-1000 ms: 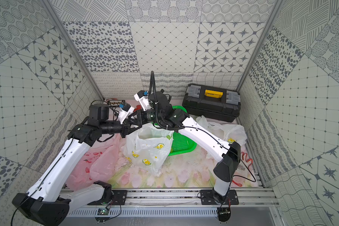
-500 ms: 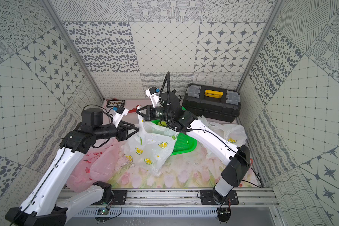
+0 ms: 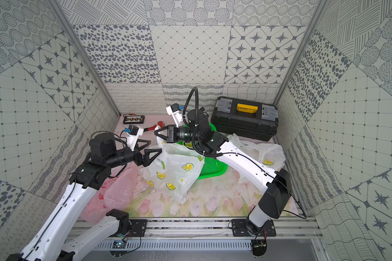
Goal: Place the pears into plastic bags & tie knots
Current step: Adjust the plastic bag at the center of the board.
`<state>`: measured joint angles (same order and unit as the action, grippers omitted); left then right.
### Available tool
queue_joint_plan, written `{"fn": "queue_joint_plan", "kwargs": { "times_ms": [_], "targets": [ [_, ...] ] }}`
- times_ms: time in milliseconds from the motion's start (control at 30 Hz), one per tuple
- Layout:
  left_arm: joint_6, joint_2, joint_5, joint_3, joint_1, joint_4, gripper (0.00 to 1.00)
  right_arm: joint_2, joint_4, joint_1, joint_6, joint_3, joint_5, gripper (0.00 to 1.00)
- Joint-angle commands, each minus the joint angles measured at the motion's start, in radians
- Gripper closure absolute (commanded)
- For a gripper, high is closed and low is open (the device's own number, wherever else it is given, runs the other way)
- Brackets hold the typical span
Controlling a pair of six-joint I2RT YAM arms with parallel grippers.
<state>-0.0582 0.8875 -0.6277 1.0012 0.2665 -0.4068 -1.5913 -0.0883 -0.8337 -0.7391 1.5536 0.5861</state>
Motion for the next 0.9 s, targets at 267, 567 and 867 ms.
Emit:
{"fn": "queue_joint_plan", "kwargs": {
  "times_ms": [267,567,867],
  "targets": [
    [0.050,0.128,-0.119,0.000,-0.008,0.337,0.07,0.032,0.113,-0.019,-0.038,0.003,0.134,1.00],
    [-0.014,0.210,-0.243,-0.021,-0.015,0.459,0.27,0.013,0.196,-0.018,-0.097,-0.003,0.221,1.00],
    [0.003,0.207,-0.243,-0.010,-0.018,0.384,0.77,0.037,0.182,0.020,-0.124,-0.040,0.166,0.94]
  ]
}}
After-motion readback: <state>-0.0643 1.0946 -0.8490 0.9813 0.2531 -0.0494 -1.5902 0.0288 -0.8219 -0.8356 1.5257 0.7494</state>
